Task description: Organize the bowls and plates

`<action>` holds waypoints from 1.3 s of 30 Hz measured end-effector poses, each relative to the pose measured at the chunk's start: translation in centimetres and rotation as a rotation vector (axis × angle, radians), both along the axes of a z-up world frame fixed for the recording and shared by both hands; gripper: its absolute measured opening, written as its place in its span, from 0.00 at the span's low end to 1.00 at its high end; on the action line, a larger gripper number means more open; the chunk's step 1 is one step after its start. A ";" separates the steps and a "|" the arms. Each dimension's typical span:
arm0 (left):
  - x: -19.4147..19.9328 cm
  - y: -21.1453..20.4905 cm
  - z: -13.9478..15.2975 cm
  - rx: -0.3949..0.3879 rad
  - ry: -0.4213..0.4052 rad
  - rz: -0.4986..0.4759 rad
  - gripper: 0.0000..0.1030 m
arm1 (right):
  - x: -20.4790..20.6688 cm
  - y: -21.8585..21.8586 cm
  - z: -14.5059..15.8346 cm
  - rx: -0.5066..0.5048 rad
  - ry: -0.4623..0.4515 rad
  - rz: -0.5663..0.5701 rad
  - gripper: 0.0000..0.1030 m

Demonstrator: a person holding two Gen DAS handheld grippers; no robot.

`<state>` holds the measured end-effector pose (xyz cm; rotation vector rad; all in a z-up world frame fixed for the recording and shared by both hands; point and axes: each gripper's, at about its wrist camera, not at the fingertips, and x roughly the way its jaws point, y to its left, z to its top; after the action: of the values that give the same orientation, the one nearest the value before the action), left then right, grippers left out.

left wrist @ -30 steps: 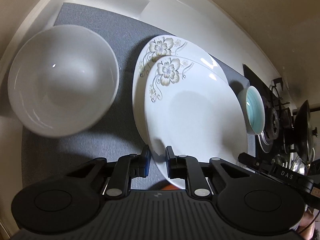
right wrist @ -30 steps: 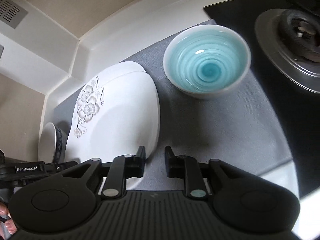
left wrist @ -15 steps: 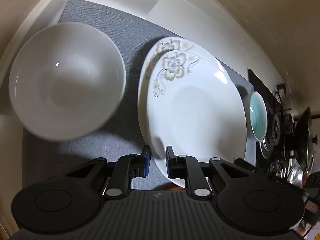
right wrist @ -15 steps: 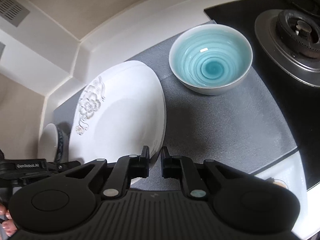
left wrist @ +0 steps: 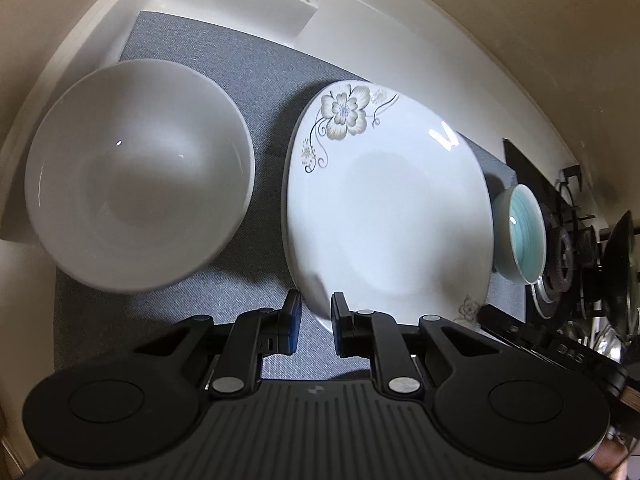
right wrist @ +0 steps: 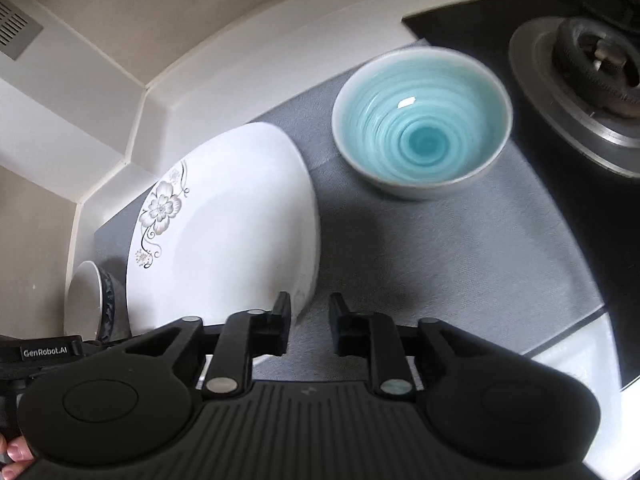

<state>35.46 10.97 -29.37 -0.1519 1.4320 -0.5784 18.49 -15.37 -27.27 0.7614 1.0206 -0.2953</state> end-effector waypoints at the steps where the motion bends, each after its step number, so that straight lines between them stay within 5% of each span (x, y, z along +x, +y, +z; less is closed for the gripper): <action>1: 0.0 -0.1 -0.1 0.001 -0.001 -0.001 0.16 | 0.0 0.1 0.1 -0.005 -0.004 0.011 0.21; 3: 0.0 -0.1 -0.2 0.003 0.002 0.004 0.17 | 0.3 0.4 0.0 -0.013 -0.005 0.054 0.08; 8: 0.4 0.6 -0.6 -0.022 0.031 0.022 0.17 | 1.2 0.2 -0.7 -0.023 -0.009 0.054 0.06; 27: 1.5 1.4 -0.5 -0.011 0.009 0.071 0.19 | 2.2 -0.4 0.1 -0.080 -0.059 0.052 0.16; 39: 1.6 1.6 -0.1 0.017 -0.006 0.072 0.25 | 2.0 -0.3 -0.4 -0.137 -0.035 0.119 0.12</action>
<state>37.02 12.60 -29.46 -0.1871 1.4191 -0.5076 20.53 -15.68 -27.63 0.5781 0.9976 -0.2455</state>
